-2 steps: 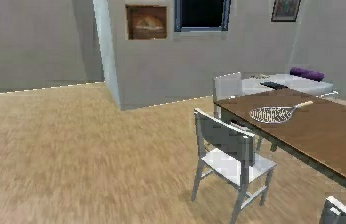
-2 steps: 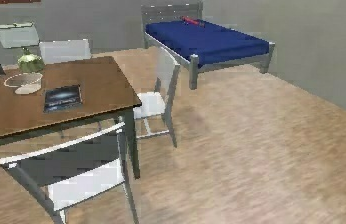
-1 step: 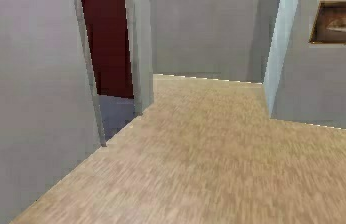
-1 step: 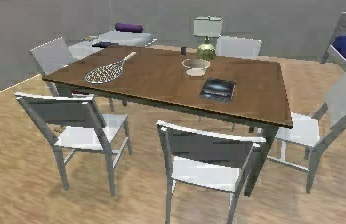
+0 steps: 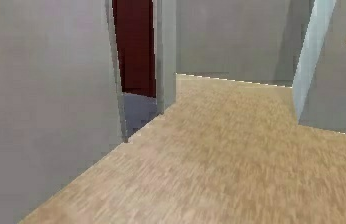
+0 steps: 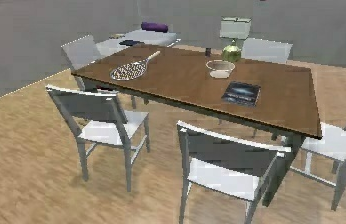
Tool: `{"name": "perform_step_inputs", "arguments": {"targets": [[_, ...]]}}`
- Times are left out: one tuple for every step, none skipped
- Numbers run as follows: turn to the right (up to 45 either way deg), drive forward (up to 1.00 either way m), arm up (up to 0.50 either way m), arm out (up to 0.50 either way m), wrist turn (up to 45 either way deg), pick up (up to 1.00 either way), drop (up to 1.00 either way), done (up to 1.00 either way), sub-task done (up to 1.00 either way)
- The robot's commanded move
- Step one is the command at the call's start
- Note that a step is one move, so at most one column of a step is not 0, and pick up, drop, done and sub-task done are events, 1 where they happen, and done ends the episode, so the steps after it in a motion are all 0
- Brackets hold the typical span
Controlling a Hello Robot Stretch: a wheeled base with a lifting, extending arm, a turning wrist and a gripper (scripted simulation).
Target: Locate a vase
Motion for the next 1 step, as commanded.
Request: {"name": "perform_step_inputs", "arguments": {"targets": [[0.0,1.0,0.0,0.0,0.0,0.0,0.0,0.0,0.0]]}}
